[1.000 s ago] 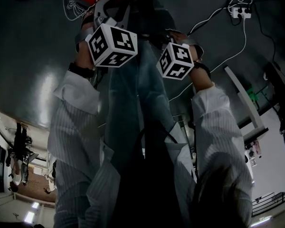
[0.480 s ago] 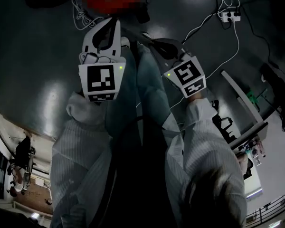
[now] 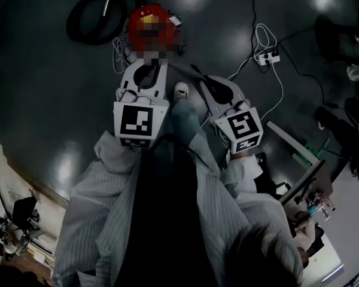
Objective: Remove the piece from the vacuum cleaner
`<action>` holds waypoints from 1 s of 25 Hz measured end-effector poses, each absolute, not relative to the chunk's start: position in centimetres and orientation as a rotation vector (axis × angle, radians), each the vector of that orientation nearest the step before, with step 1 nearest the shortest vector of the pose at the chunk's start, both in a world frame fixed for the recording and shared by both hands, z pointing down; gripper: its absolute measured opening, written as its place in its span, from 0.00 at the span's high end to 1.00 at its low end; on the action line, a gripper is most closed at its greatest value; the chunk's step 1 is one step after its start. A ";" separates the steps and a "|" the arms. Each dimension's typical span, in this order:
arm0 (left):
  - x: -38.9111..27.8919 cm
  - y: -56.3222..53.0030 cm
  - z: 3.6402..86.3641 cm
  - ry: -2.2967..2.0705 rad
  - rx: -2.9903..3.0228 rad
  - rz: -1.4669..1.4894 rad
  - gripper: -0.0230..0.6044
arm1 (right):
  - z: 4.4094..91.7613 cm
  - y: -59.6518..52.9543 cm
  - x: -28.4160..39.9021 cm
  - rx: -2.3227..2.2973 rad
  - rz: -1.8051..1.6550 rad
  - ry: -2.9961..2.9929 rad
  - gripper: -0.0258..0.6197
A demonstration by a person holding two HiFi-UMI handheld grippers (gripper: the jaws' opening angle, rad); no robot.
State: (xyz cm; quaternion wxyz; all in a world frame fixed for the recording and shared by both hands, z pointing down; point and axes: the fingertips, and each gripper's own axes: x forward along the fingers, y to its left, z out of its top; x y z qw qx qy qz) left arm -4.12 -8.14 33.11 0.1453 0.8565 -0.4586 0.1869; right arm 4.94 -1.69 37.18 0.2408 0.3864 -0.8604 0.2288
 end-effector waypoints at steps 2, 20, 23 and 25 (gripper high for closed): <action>-3.7 -7.5 30.2 -1.340 2.485 0.505 0.96 | 34.3 -1.4 5.4 1.103 0.584 -2.378 0.92; -1.0 -3.9 19.8 -1.505 2.478 0.325 0.96 | 24.1 0.2 8.4 1.138 0.397 -2.494 0.92; -0.7 -3.9 19.6 -1.506 2.491 0.321 0.96 | 23.9 0.1 8.6 1.139 0.384 -2.499 0.92; -0.4 -4.0 19.5 -1.505 2.501 0.320 0.96 | 23.7 0.0 8.9 1.142 0.379 -2.500 0.92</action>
